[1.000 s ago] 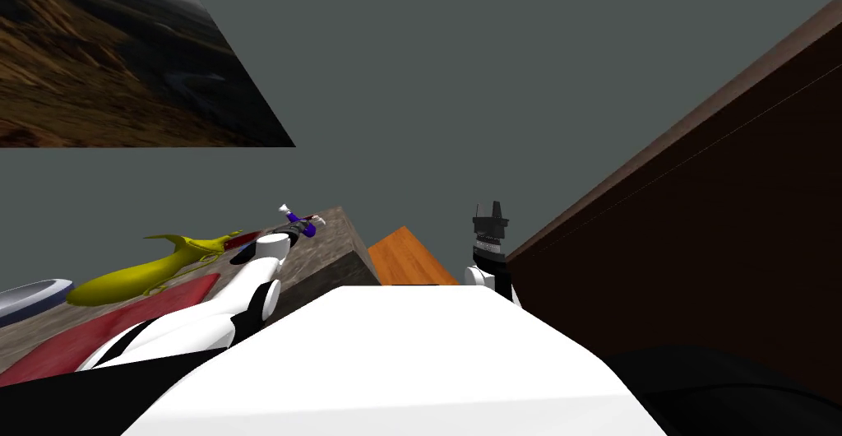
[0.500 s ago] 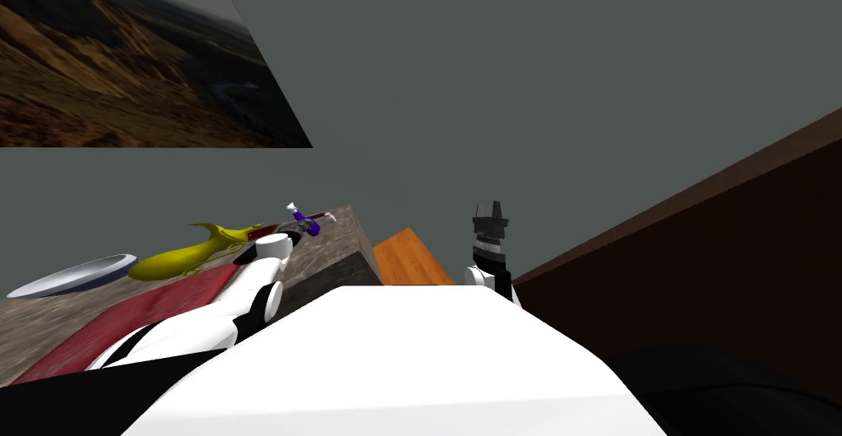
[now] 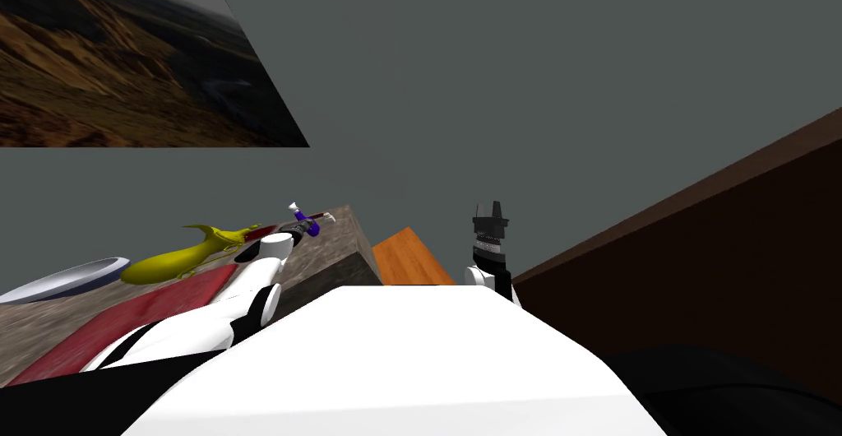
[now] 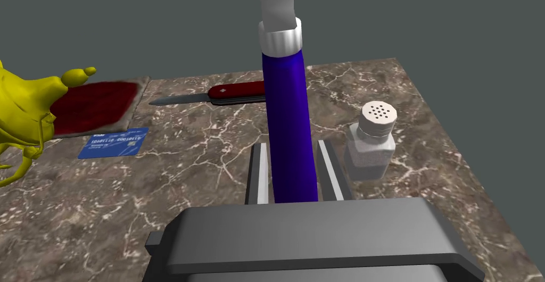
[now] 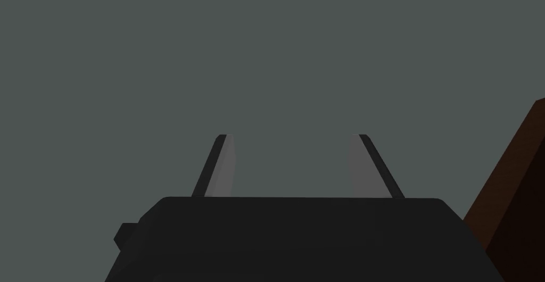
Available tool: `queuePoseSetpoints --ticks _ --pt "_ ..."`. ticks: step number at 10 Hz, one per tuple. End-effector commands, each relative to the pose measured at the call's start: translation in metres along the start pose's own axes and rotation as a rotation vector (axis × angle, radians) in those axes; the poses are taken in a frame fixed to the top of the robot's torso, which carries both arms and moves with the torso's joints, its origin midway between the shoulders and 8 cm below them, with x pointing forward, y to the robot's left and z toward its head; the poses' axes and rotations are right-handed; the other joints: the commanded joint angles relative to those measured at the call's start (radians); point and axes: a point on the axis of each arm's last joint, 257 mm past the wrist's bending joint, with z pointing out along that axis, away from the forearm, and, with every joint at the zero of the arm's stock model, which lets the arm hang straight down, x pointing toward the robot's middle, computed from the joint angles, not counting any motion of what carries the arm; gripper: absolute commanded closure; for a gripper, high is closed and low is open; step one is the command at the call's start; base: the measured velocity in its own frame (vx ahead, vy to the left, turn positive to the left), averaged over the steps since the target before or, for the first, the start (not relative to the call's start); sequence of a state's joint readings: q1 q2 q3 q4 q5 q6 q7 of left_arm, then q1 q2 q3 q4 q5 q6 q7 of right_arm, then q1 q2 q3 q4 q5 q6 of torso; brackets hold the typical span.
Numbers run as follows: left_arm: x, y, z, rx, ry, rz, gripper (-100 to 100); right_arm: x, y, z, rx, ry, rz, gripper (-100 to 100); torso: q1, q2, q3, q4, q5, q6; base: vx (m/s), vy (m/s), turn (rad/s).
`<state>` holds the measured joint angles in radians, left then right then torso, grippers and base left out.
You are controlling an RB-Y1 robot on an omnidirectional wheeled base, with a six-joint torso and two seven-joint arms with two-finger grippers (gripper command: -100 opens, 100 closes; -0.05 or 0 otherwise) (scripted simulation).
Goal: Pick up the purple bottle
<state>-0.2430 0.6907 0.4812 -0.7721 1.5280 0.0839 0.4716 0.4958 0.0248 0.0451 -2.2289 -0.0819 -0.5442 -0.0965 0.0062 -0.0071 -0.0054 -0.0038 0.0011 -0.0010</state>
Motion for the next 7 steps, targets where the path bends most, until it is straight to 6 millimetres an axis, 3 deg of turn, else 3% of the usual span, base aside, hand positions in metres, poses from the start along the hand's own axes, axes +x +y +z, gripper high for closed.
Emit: queuePoseSetpoints --ticks 1,7 --pt "-0.001 0.0 0.0 0.0 -0.001 -0.04 100 0.0 0.0 0.0 0.0 0.0 0.0 0 0.0 0.0 0.0 0.0 0.0 0.0 0.0 0.0 0.0" --pt "0.027 -0.022 0.003 -0.008 0.007 -0.036 100 0.0 0.0 0.0 0.0 0.0 0.0 0 -0.003 -0.001 0.0 0.001 -0.001 0.0 0.015 -0.042 0.013"
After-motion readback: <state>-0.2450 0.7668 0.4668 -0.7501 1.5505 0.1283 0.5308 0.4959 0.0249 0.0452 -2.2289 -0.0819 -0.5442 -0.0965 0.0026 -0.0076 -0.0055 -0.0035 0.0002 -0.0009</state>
